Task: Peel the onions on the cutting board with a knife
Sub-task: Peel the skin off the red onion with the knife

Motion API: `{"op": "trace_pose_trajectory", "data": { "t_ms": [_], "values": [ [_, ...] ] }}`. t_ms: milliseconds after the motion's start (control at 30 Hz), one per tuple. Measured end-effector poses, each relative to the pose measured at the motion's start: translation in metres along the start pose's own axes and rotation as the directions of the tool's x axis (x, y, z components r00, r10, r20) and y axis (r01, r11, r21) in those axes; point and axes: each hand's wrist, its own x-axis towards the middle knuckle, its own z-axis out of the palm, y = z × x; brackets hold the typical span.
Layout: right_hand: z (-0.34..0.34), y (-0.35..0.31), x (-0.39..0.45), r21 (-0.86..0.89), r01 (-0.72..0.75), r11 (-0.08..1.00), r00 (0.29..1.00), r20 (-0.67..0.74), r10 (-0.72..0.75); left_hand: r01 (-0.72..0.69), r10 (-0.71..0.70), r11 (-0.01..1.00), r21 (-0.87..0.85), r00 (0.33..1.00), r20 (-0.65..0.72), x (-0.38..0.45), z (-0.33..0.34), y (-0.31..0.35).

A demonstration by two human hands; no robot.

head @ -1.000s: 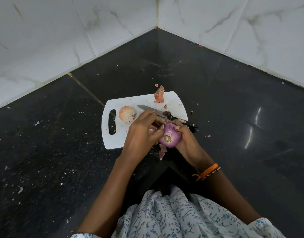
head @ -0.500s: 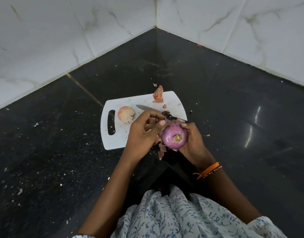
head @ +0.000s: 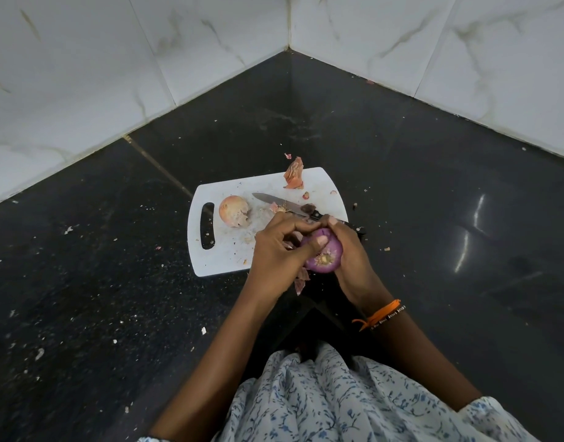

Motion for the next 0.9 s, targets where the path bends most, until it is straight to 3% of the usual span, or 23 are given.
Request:
{"op": "trace_pose_trajectory", "data": {
  "t_ms": [100,200,367,800,900],
  "values": [
    [-0.0014,0.0016,0.0004,-0.113,0.024,0.993,0.998,-0.057,-0.030,0.046,-0.048,0.997,-0.063,0.999,-0.026,0.0032,0.0011,-0.0005],
    [-0.0028,0.0044,-0.0004,-0.109,-0.051,0.993,0.995,-0.087,0.042,0.062,-0.064,0.994,-0.089,0.998,-0.014,0.0036,0.0012,-0.0018],
    [-0.0015,0.0026,0.0023,-0.144,-0.050,0.988,0.993,-0.112,0.034,0.098,-0.098,0.988,-0.122,0.995,0.004,0.0011,-0.0006,0.0019],
    [-0.0009,0.0003,0.0069,-0.083,-0.103,0.991,0.969,-0.231,0.082,-0.004,0.004,1.000,0.022,1.000,0.013,-0.0016,-0.0009,0.0041],
    [-0.0012,0.0012,0.0041,-0.124,-0.069,0.990,0.982,-0.182,0.045,-0.011,0.011,1.000,0.027,1.000,0.002,-0.0017,-0.0003,0.0039]
  ]
}}
